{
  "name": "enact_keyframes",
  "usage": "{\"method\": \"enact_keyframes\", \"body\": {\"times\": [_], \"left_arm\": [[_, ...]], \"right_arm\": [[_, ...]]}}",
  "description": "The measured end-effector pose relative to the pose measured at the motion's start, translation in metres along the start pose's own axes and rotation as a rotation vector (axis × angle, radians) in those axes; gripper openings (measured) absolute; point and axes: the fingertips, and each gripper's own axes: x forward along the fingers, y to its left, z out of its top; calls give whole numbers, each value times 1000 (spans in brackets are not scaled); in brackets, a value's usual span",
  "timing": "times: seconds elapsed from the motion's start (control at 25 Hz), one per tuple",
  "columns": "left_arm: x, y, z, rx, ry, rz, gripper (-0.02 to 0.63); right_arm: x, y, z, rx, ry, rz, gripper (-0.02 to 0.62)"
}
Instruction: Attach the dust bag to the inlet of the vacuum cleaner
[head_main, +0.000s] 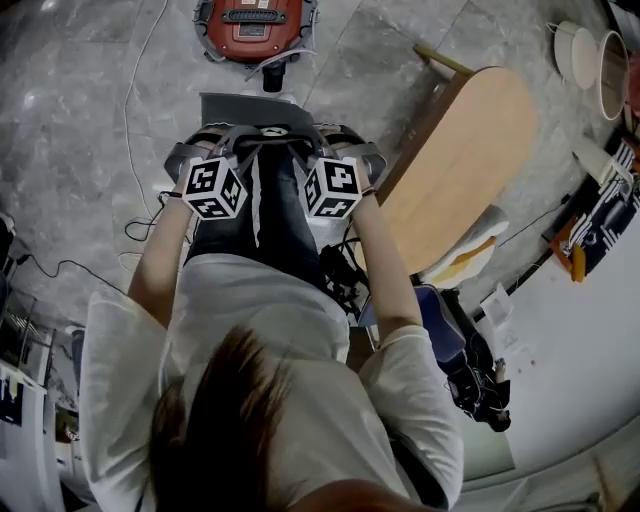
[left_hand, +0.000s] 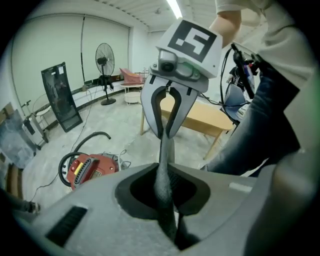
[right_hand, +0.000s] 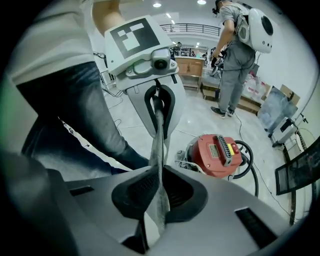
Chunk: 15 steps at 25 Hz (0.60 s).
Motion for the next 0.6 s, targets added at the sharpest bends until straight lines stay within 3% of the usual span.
{"method": "enact_keyframes", "body": {"times": [0.2, 0.6], "left_arm": [[42, -2, -31, -53, -4, -18, 38], [117, -1, -90, -56, 47, -27, 38]], "right_arm": [[44, 2, -23, -7, 30, 23, 31], [130, 5, -64, 35, 26, 25, 29]]}}
